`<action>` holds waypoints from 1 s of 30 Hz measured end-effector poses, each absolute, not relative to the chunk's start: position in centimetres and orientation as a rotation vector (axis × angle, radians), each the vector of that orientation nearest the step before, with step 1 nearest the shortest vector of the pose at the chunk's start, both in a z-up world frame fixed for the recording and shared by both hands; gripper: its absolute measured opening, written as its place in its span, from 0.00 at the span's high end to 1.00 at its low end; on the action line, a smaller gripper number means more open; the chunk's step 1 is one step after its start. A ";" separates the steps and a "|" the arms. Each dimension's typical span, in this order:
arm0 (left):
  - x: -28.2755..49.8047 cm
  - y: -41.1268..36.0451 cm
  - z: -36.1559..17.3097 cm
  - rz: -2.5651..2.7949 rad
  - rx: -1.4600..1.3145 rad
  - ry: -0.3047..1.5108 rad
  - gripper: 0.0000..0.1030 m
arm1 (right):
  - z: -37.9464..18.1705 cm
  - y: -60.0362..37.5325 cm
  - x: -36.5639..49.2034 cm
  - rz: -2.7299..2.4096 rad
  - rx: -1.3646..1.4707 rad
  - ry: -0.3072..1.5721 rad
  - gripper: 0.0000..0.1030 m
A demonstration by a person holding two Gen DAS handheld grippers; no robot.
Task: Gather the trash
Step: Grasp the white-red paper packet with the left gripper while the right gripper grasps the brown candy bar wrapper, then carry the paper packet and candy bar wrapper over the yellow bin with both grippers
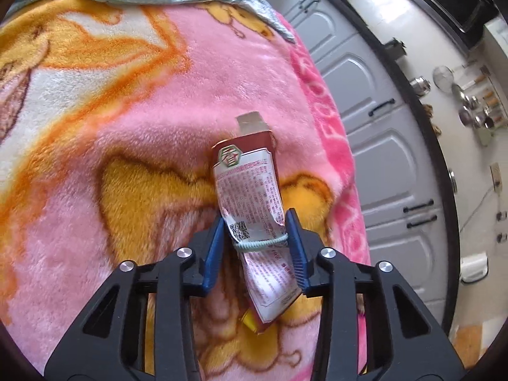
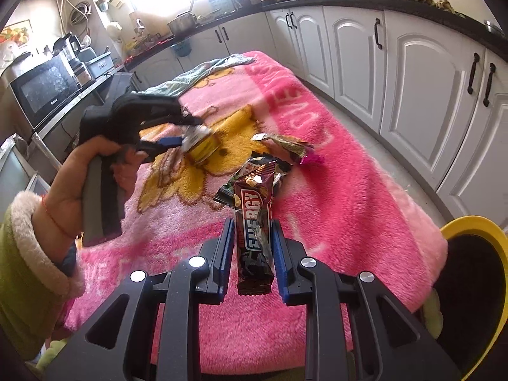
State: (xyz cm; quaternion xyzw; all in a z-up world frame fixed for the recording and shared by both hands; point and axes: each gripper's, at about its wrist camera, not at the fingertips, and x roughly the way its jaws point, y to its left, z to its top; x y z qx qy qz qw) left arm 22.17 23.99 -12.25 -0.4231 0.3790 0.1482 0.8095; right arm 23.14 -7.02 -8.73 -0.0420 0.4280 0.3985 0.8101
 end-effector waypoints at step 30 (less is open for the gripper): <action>15.1 7.8 -3.4 0.007 -0.402 0.671 0.74 | -3.5 -16.6 20.2 0.742 -0.001 0.783 0.78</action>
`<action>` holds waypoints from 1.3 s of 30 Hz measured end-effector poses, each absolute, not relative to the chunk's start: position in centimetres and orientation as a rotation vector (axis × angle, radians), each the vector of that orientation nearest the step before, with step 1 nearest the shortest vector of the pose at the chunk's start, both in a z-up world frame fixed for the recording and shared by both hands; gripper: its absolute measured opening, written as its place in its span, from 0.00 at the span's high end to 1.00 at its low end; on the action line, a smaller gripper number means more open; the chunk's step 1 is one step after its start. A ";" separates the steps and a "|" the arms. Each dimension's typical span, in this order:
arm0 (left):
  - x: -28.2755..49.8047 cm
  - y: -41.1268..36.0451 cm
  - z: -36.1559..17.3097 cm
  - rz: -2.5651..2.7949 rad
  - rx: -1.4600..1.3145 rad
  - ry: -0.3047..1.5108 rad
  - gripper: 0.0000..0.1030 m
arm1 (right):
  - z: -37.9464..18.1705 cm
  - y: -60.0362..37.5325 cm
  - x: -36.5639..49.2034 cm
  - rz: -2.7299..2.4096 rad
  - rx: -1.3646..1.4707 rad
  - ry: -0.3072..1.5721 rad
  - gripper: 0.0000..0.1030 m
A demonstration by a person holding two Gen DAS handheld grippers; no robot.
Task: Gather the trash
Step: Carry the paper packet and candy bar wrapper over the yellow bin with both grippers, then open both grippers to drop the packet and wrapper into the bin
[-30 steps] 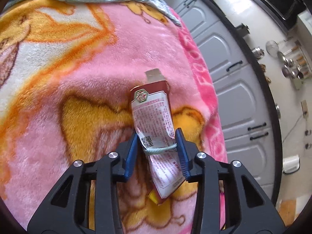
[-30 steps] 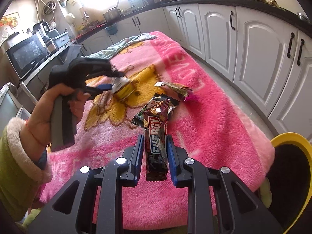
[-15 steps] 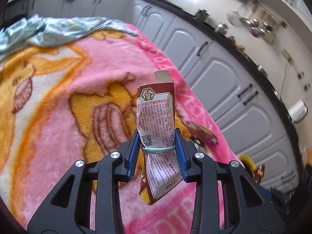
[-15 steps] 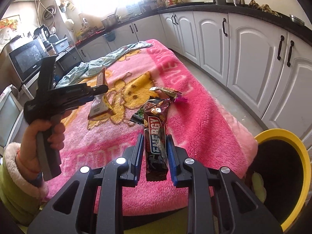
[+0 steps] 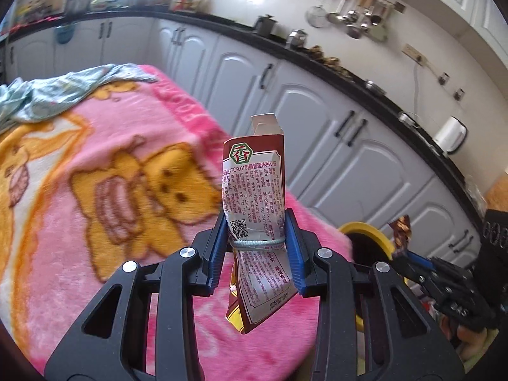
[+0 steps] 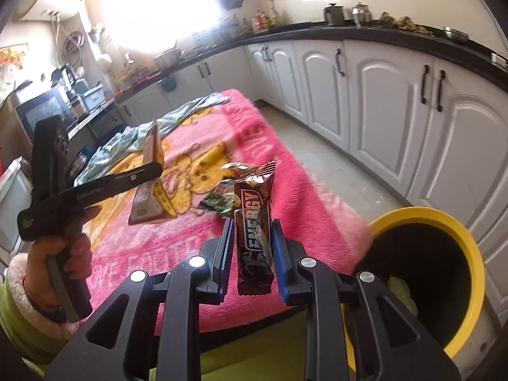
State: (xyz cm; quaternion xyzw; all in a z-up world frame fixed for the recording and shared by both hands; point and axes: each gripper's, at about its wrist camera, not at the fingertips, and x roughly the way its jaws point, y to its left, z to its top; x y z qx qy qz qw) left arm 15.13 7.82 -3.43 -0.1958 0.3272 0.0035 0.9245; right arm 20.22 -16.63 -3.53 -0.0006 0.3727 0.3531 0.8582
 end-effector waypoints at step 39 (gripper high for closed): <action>23.1 -12.9 -6.7 -0.430 -0.258 0.810 0.71 | -4.7 -34.9 23.2 0.323 0.326 0.706 0.56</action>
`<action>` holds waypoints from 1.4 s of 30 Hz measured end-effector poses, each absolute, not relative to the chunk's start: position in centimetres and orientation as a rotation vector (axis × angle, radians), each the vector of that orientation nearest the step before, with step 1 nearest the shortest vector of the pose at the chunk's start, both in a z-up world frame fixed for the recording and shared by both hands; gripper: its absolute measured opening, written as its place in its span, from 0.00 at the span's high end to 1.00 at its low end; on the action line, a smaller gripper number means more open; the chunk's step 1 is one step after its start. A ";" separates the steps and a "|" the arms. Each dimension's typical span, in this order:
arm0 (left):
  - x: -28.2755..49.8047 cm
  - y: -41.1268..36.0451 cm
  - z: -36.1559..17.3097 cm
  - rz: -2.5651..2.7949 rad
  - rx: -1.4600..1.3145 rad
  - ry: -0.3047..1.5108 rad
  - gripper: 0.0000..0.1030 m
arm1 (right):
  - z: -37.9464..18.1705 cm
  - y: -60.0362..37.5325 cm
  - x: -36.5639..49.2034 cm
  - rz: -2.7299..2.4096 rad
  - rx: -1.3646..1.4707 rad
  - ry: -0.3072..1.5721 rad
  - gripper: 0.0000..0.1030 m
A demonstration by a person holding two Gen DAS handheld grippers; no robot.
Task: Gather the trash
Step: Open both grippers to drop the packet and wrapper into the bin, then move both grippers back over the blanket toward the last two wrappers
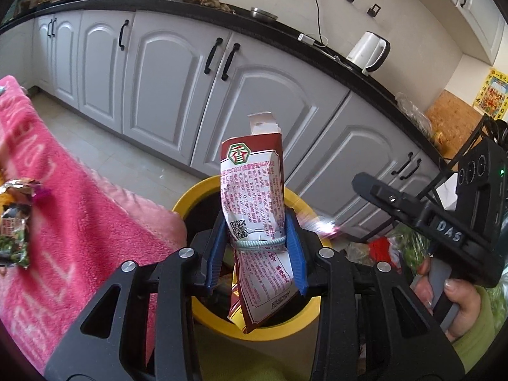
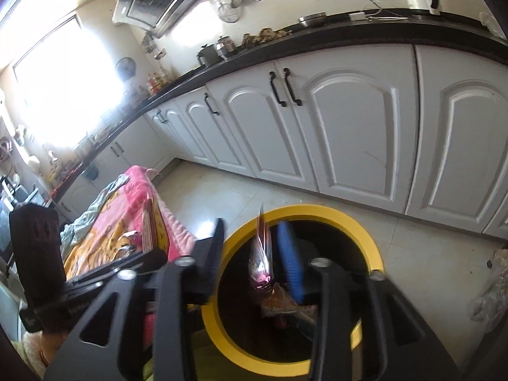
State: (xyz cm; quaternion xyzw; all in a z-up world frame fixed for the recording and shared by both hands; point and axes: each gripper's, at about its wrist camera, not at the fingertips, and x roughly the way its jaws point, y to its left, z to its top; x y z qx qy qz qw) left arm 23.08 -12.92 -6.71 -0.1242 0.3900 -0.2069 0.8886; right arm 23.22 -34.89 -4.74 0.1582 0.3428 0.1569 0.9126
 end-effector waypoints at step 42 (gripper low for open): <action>15.7 5.1 -6.1 0.004 -0.348 0.740 0.11 | -1.3 -26.5 20.6 0.491 0.128 0.622 0.26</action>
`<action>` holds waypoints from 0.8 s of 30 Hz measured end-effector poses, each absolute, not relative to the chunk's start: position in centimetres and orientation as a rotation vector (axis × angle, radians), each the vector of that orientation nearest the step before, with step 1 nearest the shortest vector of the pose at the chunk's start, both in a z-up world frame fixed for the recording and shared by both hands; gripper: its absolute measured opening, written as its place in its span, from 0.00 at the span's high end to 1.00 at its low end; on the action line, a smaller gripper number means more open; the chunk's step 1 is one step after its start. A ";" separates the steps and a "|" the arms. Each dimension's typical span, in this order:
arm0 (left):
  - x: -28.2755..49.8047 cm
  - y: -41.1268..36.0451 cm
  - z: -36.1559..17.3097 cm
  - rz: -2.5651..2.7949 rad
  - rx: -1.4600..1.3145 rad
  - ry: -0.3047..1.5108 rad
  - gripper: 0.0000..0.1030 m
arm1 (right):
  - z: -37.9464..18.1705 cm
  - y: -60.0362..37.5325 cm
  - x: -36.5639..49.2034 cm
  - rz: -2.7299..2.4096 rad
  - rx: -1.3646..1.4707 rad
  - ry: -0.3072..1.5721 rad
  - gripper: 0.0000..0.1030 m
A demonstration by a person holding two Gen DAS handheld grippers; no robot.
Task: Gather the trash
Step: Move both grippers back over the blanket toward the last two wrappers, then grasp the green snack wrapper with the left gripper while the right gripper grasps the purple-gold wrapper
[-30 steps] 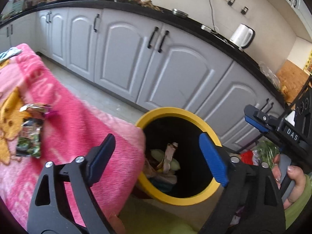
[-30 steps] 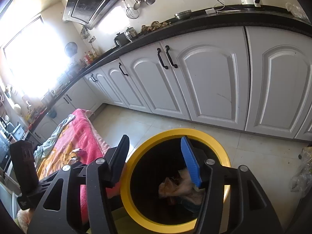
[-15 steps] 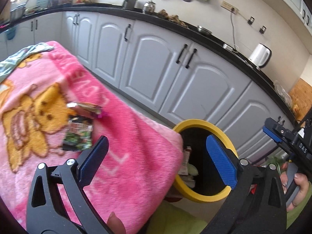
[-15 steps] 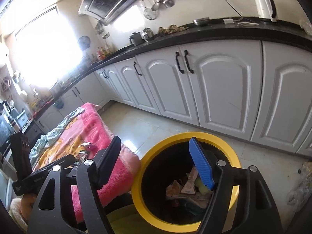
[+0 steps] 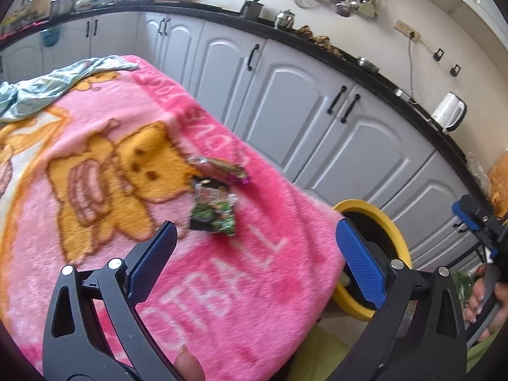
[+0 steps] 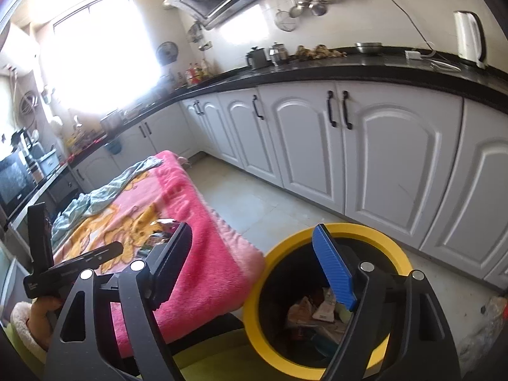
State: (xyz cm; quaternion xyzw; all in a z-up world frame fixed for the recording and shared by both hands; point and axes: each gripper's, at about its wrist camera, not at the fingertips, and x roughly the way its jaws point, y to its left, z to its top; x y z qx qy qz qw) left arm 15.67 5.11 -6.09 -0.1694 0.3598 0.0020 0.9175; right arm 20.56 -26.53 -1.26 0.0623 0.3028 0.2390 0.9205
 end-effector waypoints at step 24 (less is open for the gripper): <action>17.4 10.6 -11.7 -0.034 -0.603 0.861 0.52 | -4.0 -14.8 25.2 0.701 -0.047 0.745 0.30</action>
